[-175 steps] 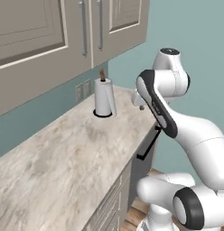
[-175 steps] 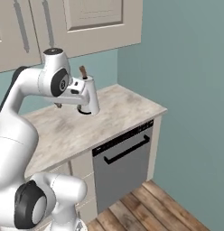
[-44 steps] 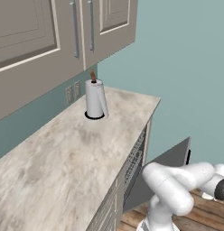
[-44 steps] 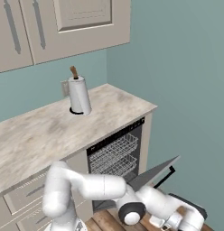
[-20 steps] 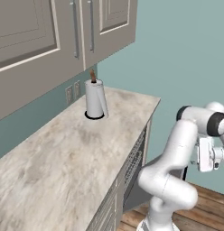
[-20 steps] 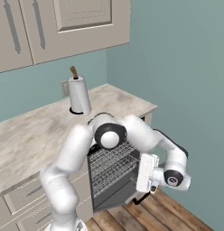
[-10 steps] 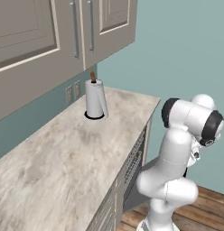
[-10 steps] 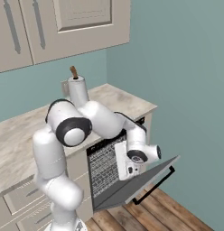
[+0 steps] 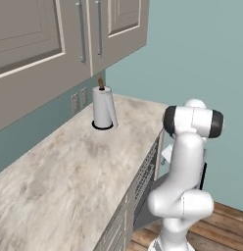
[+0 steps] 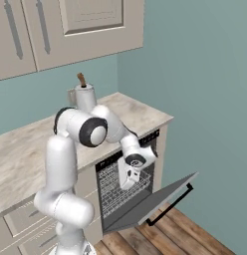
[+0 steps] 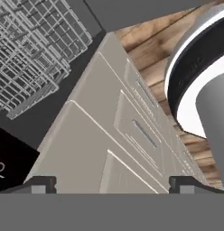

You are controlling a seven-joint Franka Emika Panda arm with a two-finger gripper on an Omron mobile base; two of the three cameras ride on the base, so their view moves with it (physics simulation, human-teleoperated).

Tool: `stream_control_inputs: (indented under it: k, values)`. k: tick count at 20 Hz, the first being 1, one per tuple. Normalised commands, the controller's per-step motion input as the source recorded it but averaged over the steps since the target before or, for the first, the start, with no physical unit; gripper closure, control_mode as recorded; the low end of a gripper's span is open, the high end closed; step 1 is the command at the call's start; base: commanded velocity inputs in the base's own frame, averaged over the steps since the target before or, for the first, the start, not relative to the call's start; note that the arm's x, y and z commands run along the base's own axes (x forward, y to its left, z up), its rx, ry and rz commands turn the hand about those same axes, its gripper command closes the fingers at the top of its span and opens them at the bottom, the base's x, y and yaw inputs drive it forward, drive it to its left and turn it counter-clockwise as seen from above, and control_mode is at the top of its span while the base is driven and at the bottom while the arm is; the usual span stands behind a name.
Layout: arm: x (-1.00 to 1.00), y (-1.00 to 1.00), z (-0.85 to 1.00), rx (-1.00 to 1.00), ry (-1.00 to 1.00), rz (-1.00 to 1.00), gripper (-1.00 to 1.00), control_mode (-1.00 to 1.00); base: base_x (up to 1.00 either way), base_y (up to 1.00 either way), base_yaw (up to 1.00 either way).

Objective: Open the dishwasher door and pull out the top rack.

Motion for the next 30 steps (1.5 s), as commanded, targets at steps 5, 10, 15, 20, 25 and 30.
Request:
stream_control_inputs:
  k: [5, 10, 15, 20, 25, 30]
  values:
    - [0.74, -0.44, -0.87, 0.15, 0.35, -0.15, -1.00, -1.00, 0.00, 0.00, 0.00]
    - [0.55, 0.08, -0.79, 0.01, 0.07, -0.05, -1.00, -1.00, 0.00, 0.00, 0.00]
    - [0.40, 0.33, -0.79, -0.08, -0.10, 0.00, -1.00, -1.00, 0.00, 0.00, 0.00]
    - [0.14, 0.56, -0.29, -0.09, -0.22, 0.00, -1.00, -1.00, 0.00, 0.00, 0.00]
    - [0.12, 0.14, -0.05, 0.00, -0.13, -0.04, -1.00, -1.00, 0.00, 0.00, 0.00]
    - [0.38, 0.11, -0.68, 0.00, -0.11, -0.02, -1.00, -1.00, 0.00, 0.00, 0.00]
